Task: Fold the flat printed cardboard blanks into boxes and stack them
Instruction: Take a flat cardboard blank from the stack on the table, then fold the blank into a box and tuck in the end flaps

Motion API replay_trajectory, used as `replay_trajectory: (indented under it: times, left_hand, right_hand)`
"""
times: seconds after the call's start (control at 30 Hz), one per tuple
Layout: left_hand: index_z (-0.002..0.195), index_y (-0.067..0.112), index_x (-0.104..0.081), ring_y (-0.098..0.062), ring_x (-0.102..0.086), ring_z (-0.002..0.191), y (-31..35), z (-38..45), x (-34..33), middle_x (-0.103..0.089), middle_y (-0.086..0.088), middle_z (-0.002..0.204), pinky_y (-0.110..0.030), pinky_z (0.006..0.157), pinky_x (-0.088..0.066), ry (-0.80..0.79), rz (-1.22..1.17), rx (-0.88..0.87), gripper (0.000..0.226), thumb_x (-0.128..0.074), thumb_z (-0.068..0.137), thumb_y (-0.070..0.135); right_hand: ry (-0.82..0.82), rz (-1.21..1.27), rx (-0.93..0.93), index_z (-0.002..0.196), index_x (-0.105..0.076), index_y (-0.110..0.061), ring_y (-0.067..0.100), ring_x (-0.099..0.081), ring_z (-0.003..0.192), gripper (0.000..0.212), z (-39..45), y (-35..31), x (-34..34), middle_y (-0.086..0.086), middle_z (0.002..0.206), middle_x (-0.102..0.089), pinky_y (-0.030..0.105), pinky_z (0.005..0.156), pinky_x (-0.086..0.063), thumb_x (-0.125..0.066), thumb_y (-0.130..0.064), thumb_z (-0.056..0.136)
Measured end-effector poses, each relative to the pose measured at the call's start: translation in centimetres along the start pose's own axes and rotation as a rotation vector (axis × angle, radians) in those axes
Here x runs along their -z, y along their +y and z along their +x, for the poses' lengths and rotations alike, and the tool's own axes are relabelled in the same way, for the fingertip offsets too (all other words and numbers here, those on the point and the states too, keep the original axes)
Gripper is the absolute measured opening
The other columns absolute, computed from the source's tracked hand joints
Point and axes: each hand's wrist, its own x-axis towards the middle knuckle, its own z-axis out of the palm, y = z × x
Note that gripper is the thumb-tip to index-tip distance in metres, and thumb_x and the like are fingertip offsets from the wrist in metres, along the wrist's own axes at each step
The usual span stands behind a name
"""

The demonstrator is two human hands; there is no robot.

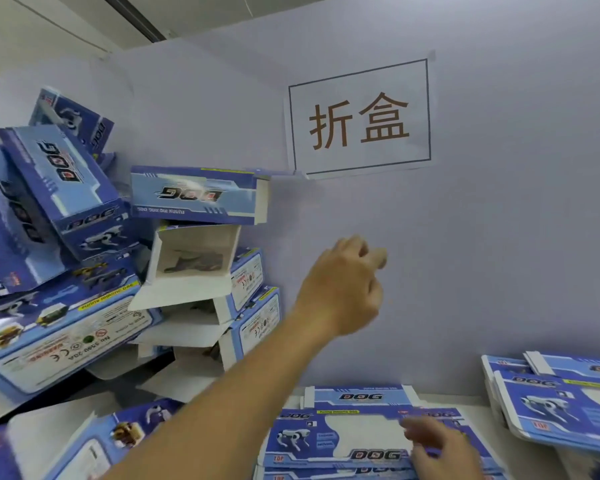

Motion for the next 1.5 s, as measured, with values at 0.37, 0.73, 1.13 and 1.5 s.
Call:
replay_trajectory:
  times: [0.37,0.73,1.13,1.5]
  left_hand:
    - [0.144,0.036,-0.038,-0.02,-0.022,0.148,3.0,-14.1,-14.8,-0.031,0.008,0.157,-0.048,0.121,-0.021,-0.656,-0.181,0.767,0.048,-0.048,0.098,0.045]
    - [0.144,0.04,-0.046,-0.024,-0.031,0.144,0.5,-15.4,-13.1,-0.039,0.005,0.155,-0.053,0.119,-0.017,-0.875,-0.204,0.62,0.063,-0.071,0.086,0.045]
    - [0.133,0.044,-0.058,-0.026,-0.045,0.129,-0.1,-15.1,-13.0,-0.055,0.003,0.141,-0.047,0.111,-0.032,-0.773,-0.236,0.584,0.038,-0.061,0.095,0.044]
    - [0.106,0.018,-0.068,-0.011,-0.045,0.058,-0.1,-14.3,-10.7,-0.07,-0.001,0.077,-0.013,0.041,-0.027,0.202,-0.122,0.544,0.02,-0.051,0.1,0.026]
  right_hand:
    - [-0.368,-0.888,0.121,0.144,-0.035,-0.054,0.02,-0.011,0.152,0.054,0.7,0.2,-0.1,-0.011,0.163,-0.02,0.051,0.118,-0.02,-0.058,-0.044,0.096]
    - [-0.118,-0.715,0.131,0.115,-0.07,-0.043,0.008,-0.056,0.117,0.023,0.4,0.3,1.4,-0.015,0.128,-0.065,0.026,0.104,-0.045,-0.065,-0.04,0.094]
    - [0.44,-0.316,0.375,0.106,-0.074,-0.023,0.022,-0.059,0.1,0.024,0.8,1.6,1.2,-0.01,0.099,-0.068,0.048,0.087,-0.054,-0.067,-0.007,0.089]
    - [0.657,0.196,0.466,0.111,-0.05,-0.023,0.023,-0.056,0.091,0.022,0.9,0.2,1.4,0.005,0.102,-0.056,0.025,0.066,-0.044,-0.051,-0.007,0.096]
